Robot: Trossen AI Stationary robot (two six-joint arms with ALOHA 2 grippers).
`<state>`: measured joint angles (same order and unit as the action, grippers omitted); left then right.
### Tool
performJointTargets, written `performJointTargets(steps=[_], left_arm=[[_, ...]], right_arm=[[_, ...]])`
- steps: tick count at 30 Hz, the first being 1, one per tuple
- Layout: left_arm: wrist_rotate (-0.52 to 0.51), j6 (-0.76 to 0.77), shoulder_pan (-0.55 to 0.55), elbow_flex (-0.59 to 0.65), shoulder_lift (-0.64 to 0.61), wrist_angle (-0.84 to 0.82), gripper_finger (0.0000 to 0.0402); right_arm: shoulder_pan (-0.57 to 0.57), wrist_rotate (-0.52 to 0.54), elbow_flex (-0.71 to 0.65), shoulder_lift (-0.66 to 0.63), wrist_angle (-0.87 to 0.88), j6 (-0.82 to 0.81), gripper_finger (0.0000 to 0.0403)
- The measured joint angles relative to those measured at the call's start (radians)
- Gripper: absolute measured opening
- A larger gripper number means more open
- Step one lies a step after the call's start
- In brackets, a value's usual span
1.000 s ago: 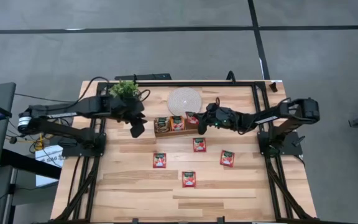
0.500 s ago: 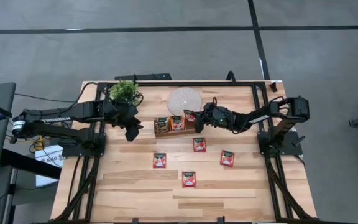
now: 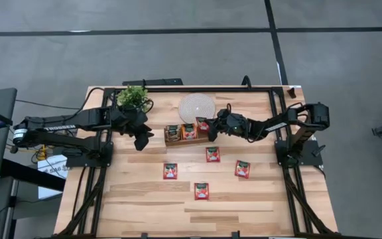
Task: Pick & Place Tea
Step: Put the red tea bag into the right section of the wooden organizer
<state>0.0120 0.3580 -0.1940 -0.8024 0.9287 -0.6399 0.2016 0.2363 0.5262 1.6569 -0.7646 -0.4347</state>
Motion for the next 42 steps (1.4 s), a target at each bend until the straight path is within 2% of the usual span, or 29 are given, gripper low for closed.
performJointTargets(steps=[20, 31, 37, 42], left_arm=[[0.016, 0.006, 0.0, 0.0, 0.0, 0.0, 0.0128], [0.016, 0.006, 0.0, 0.0, 0.0, 0.0, 0.0128], [0.017, 0.006, 0.0, 0.0, 0.0, 0.0, 0.0128], [0.017, 0.006, 0.0, 0.0, 0.0, -0.001, 0.0128]], right_arm=[[0.011, -0.015, 0.0, 0.0, 0.001, 0.0, 0.0002], [0.011, -0.024, 0.0, 0.0, 0.002, 0.0, 0.0097], [0.011, -0.026, 0.0, -0.015, 0.006, 0.024, 0.0108], [0.011, -0.035, 0.0, -0.125, 0.028, 0.109, 0.0107]])
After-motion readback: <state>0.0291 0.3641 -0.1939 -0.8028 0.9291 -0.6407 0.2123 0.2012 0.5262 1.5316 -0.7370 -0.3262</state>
